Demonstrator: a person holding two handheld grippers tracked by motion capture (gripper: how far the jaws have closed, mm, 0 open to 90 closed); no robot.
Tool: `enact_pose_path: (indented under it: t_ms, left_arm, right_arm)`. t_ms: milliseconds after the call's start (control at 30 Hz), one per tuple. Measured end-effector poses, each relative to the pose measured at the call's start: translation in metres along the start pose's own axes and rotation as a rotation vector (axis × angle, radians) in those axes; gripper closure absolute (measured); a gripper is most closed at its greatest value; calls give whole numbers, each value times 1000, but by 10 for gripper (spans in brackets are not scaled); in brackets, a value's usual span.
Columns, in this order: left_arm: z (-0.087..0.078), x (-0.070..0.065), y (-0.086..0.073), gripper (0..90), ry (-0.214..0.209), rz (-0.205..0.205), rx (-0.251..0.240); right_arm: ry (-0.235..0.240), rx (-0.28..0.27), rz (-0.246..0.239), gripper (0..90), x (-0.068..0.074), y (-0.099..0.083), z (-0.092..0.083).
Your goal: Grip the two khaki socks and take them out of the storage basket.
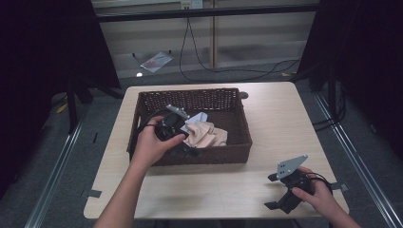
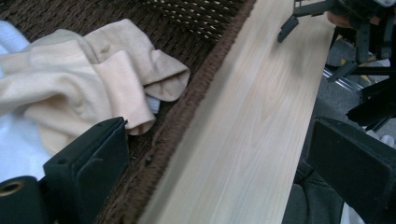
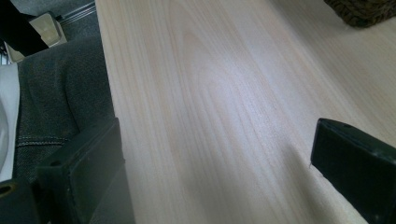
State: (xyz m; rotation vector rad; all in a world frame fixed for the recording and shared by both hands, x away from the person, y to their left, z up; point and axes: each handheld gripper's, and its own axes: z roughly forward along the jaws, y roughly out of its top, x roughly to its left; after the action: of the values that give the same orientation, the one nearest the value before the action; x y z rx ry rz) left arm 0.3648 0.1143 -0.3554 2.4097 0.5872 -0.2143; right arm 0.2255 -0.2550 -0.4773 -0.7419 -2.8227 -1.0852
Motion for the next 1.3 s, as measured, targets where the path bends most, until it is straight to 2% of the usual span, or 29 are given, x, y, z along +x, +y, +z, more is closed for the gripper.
enact_pose_path:
  t_ms: [33,67,133,167,200,300,333,467,533,667,733,833,900,1033,1200,1300]
  left_arm:
    - [0,4,4,48,16,-5,12]
    - [0,4,4,49,16,-5,12]
    - [1,10,10,50,23,-38,31]
    - [1,10,10,50,23,-38,31]
    - [2,15,14,50,30,-44,60]
    - [4,20,18,47,38,-54,82]
    - [7,25,22,47,53,-73,114]
    - [15,34,28,49,70,-113,115]
    - [19,39,31,50,78,-136,125]
    - [28,49,34,55,89,-158,157]
    - [33,52,34,55,101,-200,161]
    - [41,56,35,55,121,-220,168]
    - [46,59,35,70,127,-218,183]
    - [52,63,36,128,145,-229,181]
    - [64,72,34,225,161,-262,208]
    - [68,76,31,273,163,-280,188]
  right_arm:
    - [0,-1,2,19,0,0,0]
    - [0,-1,2,18,0,0,0]
    - [1,-1,2,19,0,0,0]
    - [1,-1,2,19,0,0,0]
    - [2,1,0,19,0,0,0]
    - [3,1,-1,18,0,0,0]
    - [4,-1,-4,19,0,0,0]
    - [5,0,2,19,1,0,0]
    - [2,4,9,19,2,0,-1]
    - [4,-1,-3,19,1,1,0]
    - [6,2,1,18,1,1,0]
    - [4,1,1,19,1,1,0]
    - [4,2,3,19,1,1,-1]
    - [4,0,2,18,1,1,-1]
    - [4,0,2,19,2,1,-1]
    - [5,-2,4,18,1,1,-2]
